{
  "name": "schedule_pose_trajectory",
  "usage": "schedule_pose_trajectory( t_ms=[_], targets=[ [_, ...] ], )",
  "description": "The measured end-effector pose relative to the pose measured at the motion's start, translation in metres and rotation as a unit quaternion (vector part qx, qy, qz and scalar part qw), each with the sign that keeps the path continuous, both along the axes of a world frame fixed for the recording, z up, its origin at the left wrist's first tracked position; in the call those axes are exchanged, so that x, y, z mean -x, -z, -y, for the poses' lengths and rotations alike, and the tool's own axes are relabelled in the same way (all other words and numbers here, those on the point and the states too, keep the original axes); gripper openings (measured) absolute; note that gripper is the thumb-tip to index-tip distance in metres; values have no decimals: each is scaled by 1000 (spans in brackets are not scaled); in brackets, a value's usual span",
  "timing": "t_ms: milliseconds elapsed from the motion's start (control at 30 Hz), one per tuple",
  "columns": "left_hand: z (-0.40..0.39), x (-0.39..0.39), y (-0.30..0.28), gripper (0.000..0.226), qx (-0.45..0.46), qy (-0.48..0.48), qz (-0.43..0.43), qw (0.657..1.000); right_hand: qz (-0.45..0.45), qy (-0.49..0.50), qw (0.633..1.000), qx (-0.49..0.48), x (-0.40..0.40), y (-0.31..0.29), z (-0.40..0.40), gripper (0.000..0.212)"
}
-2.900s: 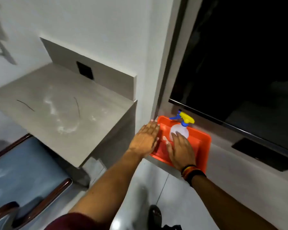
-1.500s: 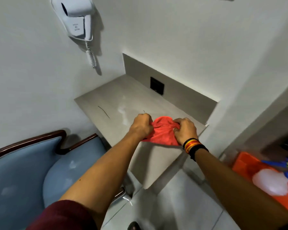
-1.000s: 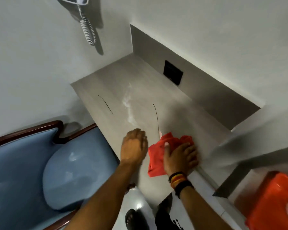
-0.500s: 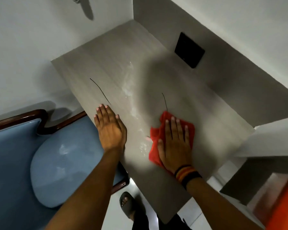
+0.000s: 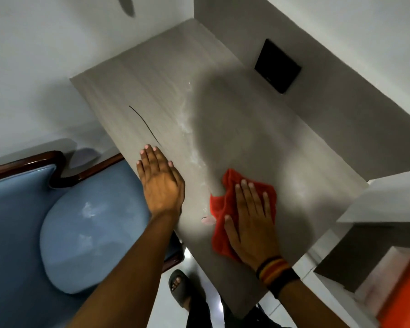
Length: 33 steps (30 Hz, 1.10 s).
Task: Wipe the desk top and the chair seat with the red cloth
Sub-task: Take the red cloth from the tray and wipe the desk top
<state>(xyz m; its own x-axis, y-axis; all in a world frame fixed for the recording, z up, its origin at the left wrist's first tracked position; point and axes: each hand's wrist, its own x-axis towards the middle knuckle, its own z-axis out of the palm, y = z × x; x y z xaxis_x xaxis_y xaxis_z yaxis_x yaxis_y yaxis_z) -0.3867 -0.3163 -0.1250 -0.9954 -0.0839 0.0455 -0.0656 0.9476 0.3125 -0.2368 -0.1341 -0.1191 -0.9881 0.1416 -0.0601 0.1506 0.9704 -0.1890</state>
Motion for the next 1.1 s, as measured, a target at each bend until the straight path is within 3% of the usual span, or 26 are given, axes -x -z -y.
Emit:
schedule_pose_trajectory(
  t_ms=[233,300,500,700,900,1100],
  targets=[
    [0,2,5,59,-2,0,-2,1000,1,54,998,8,179,-12,-16,71],
    [0,0,2,60,-1,-1,6,1000,-8,56,998,6,175,-8,-20,68],
    [0,0,-1,61,-1,0,13,1000,-56,33,997,-34,44,7,-15,65],
    [0,0,2,60,7,-2,8,1000,-37,23,999,-19,131,-1,-30,67],
    [0,0,-3,60,4,0,17,1000,-68,27,997,-34,54,6,-13,65],
    [0,0,-2,60,15,1,23,1000,-20,38,999,-14,152,-11,-28,66]
  ],
)
